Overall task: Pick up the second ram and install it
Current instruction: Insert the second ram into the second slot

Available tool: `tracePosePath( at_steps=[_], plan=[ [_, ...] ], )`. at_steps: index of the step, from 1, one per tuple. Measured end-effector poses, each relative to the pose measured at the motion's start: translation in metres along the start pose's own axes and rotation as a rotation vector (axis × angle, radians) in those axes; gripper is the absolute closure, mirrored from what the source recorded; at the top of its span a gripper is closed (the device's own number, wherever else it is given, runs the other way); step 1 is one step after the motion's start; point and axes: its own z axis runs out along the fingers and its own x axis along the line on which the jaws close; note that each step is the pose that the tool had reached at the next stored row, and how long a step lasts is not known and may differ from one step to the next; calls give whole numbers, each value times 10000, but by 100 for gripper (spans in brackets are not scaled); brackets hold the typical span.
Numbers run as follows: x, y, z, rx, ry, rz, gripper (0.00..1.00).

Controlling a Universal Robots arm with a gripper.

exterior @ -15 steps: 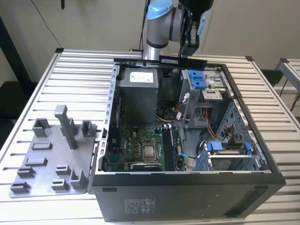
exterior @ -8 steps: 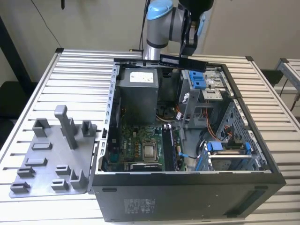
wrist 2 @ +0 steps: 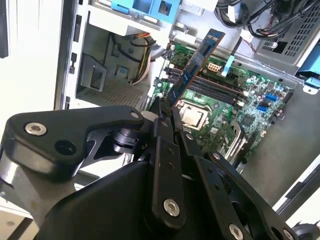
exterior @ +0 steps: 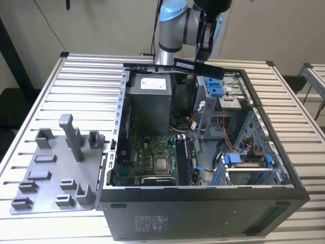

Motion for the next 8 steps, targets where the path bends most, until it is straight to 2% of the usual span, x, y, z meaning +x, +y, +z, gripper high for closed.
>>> tracePosePath(
  at_steps=[5,8],
  plan=[
    [0,0,1,10,-1,68,86],
    [0,0,2,42,0,300,86]
  ],
)
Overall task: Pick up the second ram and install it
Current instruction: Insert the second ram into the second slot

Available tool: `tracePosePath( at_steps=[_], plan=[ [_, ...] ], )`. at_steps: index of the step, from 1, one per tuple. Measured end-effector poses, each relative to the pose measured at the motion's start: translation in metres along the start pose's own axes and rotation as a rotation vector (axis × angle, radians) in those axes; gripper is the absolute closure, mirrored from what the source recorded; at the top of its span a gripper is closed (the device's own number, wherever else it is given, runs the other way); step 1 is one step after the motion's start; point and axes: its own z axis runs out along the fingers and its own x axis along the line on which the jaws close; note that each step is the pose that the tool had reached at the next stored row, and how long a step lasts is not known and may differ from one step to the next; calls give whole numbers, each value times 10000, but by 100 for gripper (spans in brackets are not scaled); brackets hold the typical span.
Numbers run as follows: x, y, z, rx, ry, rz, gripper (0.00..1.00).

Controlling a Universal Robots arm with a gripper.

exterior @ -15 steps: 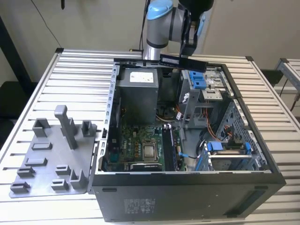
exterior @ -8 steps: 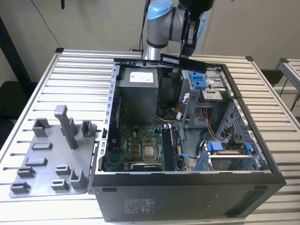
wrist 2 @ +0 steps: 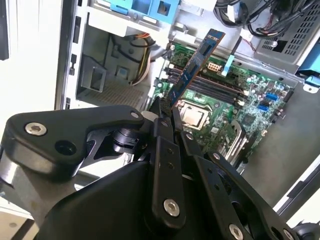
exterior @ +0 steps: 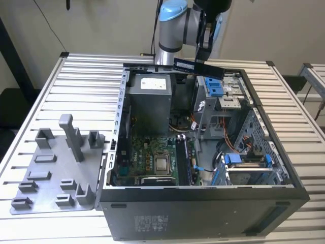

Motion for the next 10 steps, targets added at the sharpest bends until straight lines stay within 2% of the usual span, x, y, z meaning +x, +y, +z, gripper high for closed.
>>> tracePosePath(
  at_steps=[10],
  plan=[
    [1,0,6,194,0,1407,86]
  ],
)
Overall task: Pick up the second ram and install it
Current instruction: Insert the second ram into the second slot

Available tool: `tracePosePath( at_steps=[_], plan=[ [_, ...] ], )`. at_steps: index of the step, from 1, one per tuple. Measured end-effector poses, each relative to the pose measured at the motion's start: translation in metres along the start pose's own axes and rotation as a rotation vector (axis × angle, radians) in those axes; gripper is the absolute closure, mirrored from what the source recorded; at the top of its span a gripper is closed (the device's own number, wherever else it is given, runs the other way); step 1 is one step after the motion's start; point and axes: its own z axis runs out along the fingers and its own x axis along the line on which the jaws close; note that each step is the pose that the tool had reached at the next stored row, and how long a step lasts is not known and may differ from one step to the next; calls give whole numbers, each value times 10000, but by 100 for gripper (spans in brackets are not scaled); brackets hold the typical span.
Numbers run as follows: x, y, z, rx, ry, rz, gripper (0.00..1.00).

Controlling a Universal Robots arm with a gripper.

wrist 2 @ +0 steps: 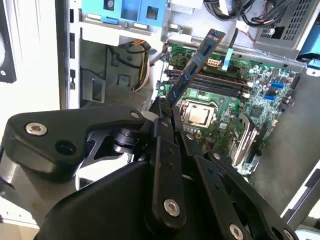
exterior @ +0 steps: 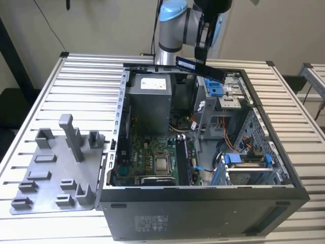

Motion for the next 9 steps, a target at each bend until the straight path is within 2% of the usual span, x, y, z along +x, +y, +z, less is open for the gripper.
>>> tracePosePath(
  at_steps=[9],
  plan=[
    [1,0,6,188,1,1355,86]
  ],
)
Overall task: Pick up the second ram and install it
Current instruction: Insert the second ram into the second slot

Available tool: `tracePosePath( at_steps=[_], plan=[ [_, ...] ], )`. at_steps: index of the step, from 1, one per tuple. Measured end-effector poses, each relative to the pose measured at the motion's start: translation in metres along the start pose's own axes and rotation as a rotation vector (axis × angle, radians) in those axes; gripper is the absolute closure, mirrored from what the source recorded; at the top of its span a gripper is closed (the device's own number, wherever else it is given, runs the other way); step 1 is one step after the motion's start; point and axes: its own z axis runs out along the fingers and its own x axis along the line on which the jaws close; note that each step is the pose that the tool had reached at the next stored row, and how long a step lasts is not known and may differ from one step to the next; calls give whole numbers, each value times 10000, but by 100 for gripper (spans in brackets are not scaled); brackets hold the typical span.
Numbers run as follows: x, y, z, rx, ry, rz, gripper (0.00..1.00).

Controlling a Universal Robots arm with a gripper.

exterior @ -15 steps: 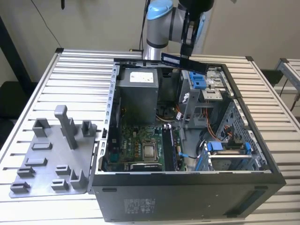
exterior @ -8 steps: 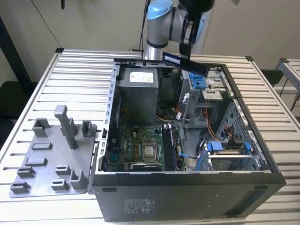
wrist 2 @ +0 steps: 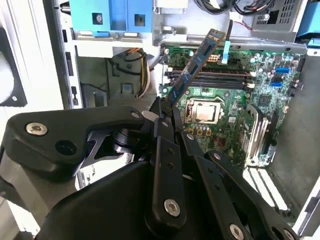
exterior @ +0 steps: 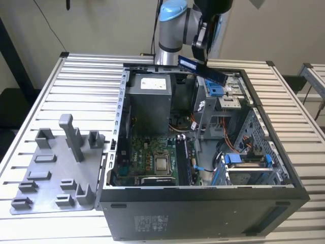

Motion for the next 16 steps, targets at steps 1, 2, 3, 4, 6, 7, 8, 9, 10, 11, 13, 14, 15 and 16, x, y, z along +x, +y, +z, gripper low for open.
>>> tracePosePath(
  at_steps=[1,2,3,4,6,7,8,9,10,11,13,14,15,16],
  plan=[
    [0,0,1,20,0,146,86],
    [0,0,1,40,1,290,86],
    [0,0,2,60,0,437,86],
    [0,0,3,80,0,579,86],
    [1,0,4,119,0,864,86],
    [1,0,4,137,1,993,86],
    [1,0,5,158,1,1144,86],
    [1,0,6,178,1,1288,86],
    [1,0,7,197,1,1430,86],
    [1,0,8,219,1,1591,86],
    [1,0,9,260,2,1882,86],
    [1,-2,9,267,2,1939,86],
    [-1,-5,9,270,2,1956,86],
    [-3,-8,10,271,2,1967,86]
  ],
)
